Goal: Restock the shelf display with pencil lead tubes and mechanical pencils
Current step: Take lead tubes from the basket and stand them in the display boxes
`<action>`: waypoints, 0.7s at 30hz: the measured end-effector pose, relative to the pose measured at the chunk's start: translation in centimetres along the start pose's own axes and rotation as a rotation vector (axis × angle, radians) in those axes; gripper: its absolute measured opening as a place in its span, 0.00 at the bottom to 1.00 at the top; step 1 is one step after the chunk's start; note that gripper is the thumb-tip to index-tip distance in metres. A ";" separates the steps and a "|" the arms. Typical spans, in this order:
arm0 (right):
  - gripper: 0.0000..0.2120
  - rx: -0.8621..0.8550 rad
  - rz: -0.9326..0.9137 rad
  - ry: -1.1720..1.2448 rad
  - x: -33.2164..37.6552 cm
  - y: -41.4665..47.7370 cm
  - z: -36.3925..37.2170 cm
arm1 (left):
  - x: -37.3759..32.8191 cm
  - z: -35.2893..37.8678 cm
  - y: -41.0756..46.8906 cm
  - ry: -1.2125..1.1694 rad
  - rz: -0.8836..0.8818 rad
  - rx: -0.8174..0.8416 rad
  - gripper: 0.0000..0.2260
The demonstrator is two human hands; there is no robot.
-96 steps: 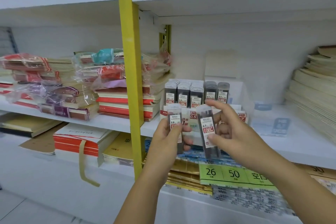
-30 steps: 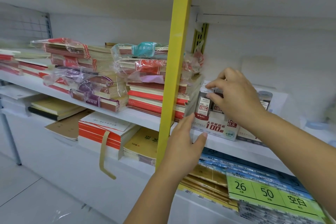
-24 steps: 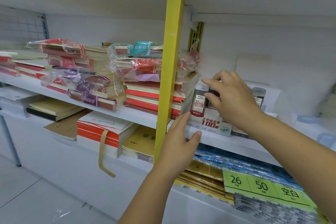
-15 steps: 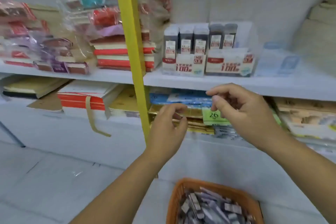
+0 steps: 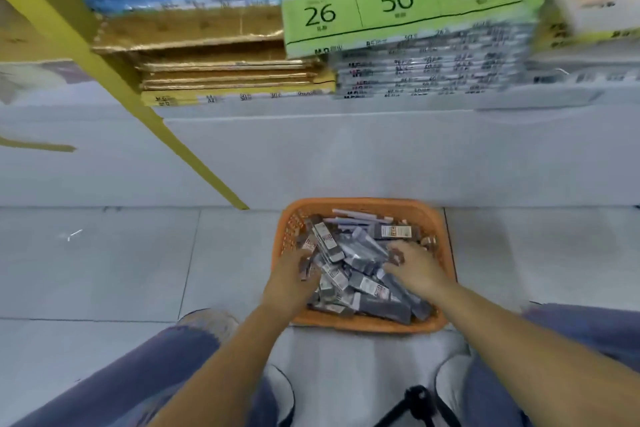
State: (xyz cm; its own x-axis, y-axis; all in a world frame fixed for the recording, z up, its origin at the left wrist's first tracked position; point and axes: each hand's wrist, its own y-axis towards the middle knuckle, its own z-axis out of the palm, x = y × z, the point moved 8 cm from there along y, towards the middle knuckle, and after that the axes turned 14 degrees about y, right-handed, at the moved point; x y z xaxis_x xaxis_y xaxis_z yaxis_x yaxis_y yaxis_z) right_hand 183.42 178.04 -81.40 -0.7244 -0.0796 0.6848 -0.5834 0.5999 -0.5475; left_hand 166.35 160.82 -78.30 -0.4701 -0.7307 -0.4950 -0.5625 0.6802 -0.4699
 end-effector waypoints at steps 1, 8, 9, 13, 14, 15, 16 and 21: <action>0.20 -0.018 -0.021 -0.016 -0.1 0.6 0.6 | 0.7 0.7 0.4 -0.010 -0.029 -0.004 0.16; 0.36 -0.110 -0.002 -0.490 0.4 4.9 5.0 | 4.2 2.8 1.8 -0.049 -0.211 -0.070 0.18; 0.33 -0.101 -0.037 -0.496 0.6 5.2 5.2 | 4.2 2.9 1.9 -0.052 -0.215 -0.088 0.17; 0.21 -0.101 -0.090 -0.236 0.7 5.7 3.5 | 3.4 3.4 3.6 -0.094 -0.251 -0.126 0.20; 0.17 -0.107 -0.088 -0.151 0.6 5.6 2.7 | 2.9 3.7 4.1 -0.102 -0.266 -0.118 0.22; 0.13 -0.102 -0.078 -0.084 0.5 5.6 1.9 | 2.4 4.0 4.7 -0.119 -0.285 -0.111 0.26; 0.11 -0.089 -0.062 -0.032 0.2 5.5 1.2 | 2.0 4.4 5.2 -0.140 -0.306 -0.107 0.29; 0.09 -0.056 0.001 0.170 -1.3 5.0 -0.8 | 0.8 4.8 6.9 0.004 -0.460 -0.133 0.35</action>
State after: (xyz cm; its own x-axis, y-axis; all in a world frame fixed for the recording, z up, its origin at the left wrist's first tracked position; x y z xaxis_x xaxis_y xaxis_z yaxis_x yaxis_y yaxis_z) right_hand 181.78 181.80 -84.62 -0.6498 0.0540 0.7582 -0.5576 0.6440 -0.5238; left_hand 165.31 165.20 -85.44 -0.1544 -0.9547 -0.2545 -0.7952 0.2729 -0.5415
